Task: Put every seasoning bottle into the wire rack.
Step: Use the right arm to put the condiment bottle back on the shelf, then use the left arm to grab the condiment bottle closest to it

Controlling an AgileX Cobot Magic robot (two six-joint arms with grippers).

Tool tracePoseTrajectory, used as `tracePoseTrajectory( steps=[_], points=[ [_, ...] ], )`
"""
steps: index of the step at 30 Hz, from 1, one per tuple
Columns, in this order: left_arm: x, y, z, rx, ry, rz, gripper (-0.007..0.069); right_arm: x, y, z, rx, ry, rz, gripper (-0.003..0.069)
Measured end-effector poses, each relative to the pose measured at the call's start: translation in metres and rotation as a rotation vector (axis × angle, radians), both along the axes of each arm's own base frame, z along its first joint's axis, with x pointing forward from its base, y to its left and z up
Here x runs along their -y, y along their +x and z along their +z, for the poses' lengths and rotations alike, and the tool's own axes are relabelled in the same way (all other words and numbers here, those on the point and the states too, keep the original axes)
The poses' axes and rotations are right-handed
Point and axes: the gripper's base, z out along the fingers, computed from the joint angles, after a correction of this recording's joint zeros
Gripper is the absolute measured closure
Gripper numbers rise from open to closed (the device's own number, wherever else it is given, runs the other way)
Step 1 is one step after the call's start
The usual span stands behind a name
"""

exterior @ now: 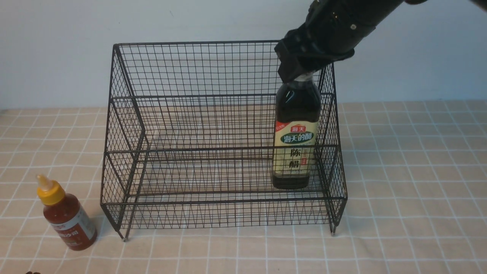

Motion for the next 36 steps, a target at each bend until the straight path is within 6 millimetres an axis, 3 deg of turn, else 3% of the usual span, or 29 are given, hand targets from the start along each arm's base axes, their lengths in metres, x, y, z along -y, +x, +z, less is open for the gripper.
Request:
tracePoseTrajectory(
  steps=[7, 11, 13, 14, 15, 19, 20, 21, 23, 24, 25, 27, 29, 33, 35, 36],
  points=[
    [0.0, 0.0, 0.0, 0.0, 0.0, 0.0, 0.0631, -0.001, -0.001, 0.0, -0.011, 0.019, -0.016, 0.0286],
    [0.0, 0.0, 0.0, 0.0, 0.0, 0.0, 0.0631, 0.007, -0.015, 0.026, 0.025, 0.069, -0.056, 0.019],
    [0.0, 0.0, 0.0, 0.0, 0.0, 0.0, 0.0631, 0.012, -0.025, 0.041, 0.061, 0.082, -0.064, 0.0173],
    [0.0, 0.0, 0.0, 0.0, 0.0, 0.0, 0.0631, 0.021, -0.039, 0.061, 0.114, 0.093, -0.074, 0.0164],
    [0.0, 0.0, 0.0, 0.0, 0.0, 0.0, 0.0631, 0.023, -0.04, 0.063, 0.123, 0.089, -0.076, 0.0163],
    [0.0, 0.0, 0.0, 0.0, 0.0, 0.0, 0.0631, 0.06, -0.093, 0.126, 0.317, 0.116, -0.154, 0.0193],
    [0.0, 0.0, 0.0, 0.0, 0.0, 0.0, 0.0631, 0.062, -0.096, 0.128, 0.326, 0.117, -0.164, 0.0197],
    [0.0, 0.0, 0.0, 0.0, 0.0, 0.0, 0.0631, 0.078, -0.12, 0.149, 0.397, 0.14, -0.2, 0.0249],
    [0.0, 0.0, 0.0, 0.0, 0.0, 0.0, 0.0631, 0.092, -0.144, 0.167, 0.458, 0.162, -0.225, 0.0312],
    [0.0, 0.0, 0.0, 0.0, 0.0, 0.0, 0.0631, 0.109, -0.173, 0.184, 0.528, 0.191, -0.25, 0.0405],
    [0.0, 0.0, 0.0, 0.0, 0.0, 0.0, 0.0631, 0.114, -0.181, 0.188, 0.546, 0.2, -0.254, 0.0431],
    [0.0, 0.0, 0.0, 0.0, 0.0, 0.0, 0.0631, 0.134, -0.217, 0.198, 0.61, 0.227, -0.278, 0.055],
    [0.0, 0.0, 0.0, 0.0, 0.0, 0.0, 0.0631, 0.16, -0.264, 0.202, 0.677, 0.264, -0.308, 0.0634],
    [0.0, 0.0, 0.0, 0.0, 0.0, 0.0, 0.0631, 0.203, -0.343, 0.171, 0.752, 0.335, -0.361, 0.0669],
    [0.0, 0.0, 0.0, 0.0, 0.0, 0.0, 0.0631, 0.219, -0.371, 0.14, 0.842, 0.387, -0.38, 0.0671],
    [0.0, 0.0, 0.0, 0.0, 0.0, 0.0, 0.0631, 0.22, -0.373, 0.138, 0.852, 0.394, -0.378, 0.0671]
  ],
)
